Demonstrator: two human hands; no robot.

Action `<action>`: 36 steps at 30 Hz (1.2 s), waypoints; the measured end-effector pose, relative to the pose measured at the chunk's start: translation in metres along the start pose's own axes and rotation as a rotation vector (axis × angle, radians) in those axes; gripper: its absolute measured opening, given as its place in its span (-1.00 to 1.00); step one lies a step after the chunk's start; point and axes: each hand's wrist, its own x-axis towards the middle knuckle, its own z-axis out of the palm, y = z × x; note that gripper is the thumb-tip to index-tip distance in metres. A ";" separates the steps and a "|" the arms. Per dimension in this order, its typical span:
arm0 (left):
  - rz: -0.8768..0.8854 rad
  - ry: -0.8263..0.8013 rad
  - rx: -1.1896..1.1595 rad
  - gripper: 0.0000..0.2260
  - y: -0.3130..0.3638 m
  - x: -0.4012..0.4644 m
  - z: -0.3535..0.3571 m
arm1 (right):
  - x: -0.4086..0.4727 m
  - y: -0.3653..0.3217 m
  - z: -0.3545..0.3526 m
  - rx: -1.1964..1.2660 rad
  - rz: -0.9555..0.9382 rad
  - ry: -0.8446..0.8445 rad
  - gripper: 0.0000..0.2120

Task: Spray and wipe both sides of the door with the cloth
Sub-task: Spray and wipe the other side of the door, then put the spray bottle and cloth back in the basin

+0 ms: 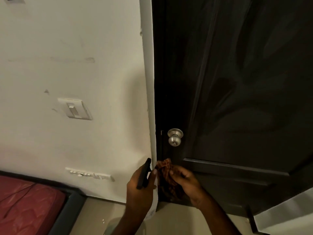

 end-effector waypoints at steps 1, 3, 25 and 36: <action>-0.008 -0.003 0.039 -0.65 -0.007 -0.001 -0.003 | -0.002 0.005 -0.001 -0.018 0.005 0.032 -0.61; -0.053 -0.027 0.161 -0.66 -0.025 -0.009 -0.011 | -0.010 0.025 -0.006 -0.059 0.042 0.096 -0.67; -0.655 0.466 -0.004 -0.87 -0.189 -0.124 -0.120 | -0.036 0.216 0.035 -0.392 0.474 0.004 -0.85; -0.805 0.445 0.269 -0.94 -0.348 -0.116 -0.189 | 0.028 0.346 0.104 -0.593 0.566 -0.055 -0.59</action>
